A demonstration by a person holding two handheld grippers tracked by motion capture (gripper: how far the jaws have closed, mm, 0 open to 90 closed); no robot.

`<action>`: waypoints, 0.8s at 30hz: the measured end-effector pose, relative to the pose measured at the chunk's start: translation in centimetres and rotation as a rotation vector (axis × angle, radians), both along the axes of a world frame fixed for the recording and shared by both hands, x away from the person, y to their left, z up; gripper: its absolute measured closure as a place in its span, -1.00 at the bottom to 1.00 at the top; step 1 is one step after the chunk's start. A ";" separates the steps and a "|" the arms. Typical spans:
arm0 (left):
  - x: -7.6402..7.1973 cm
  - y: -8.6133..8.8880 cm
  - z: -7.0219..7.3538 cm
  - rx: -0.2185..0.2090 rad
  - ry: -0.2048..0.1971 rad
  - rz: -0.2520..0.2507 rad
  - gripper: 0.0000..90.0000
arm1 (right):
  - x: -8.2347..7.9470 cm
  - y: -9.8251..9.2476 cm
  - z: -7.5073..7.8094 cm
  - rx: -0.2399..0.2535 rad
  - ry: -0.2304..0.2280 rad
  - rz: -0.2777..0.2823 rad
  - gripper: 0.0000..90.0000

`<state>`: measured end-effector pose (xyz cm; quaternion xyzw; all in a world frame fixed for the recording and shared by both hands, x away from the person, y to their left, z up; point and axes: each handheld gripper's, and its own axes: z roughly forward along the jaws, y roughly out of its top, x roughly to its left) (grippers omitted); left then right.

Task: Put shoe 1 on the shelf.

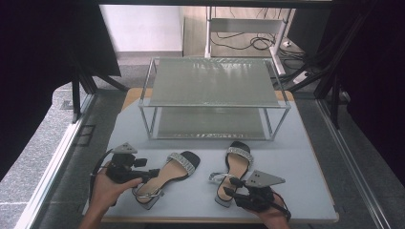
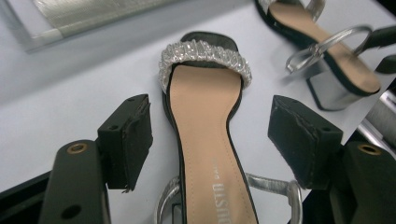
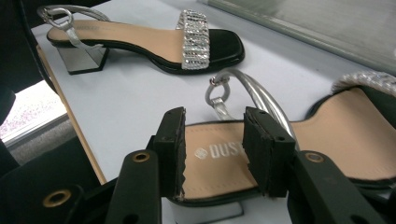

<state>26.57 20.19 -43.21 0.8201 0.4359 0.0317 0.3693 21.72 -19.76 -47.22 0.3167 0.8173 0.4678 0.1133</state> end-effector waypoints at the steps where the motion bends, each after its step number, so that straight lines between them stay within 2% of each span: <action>1: 0.2 -0.3 -0.1 0.014 0.007 -0.006 -0.34 | 0.1 -0.2 0.0 0.002 0.000 -0.006 0.30; 5: 1.3 -1.4 -0.5 0.080 0.043 -0.029 -0.39 | 0.0 -0.5 0.0 0.003 -0.003 -0.012 0.28; 10: 2.0 -2.7 -1.9 0.176 0.103 -0.060 -0.42 | -0.3 -0.5 0.0 -0.001 -0.024 -0.020 0.26; 20: 1.5 -4.7 -4.3 0.332 0.165 -0.103 -0.44 | -0.5 -0.4 -0.2 -0.005 -0.049 -0.044 0.26; 24: 1.5 -5.3 -5.0 0.364 0.190 -0.090 -0.37 | -0.4 -0.4 -0.3 -0.002 -0.046 -0.049 0.26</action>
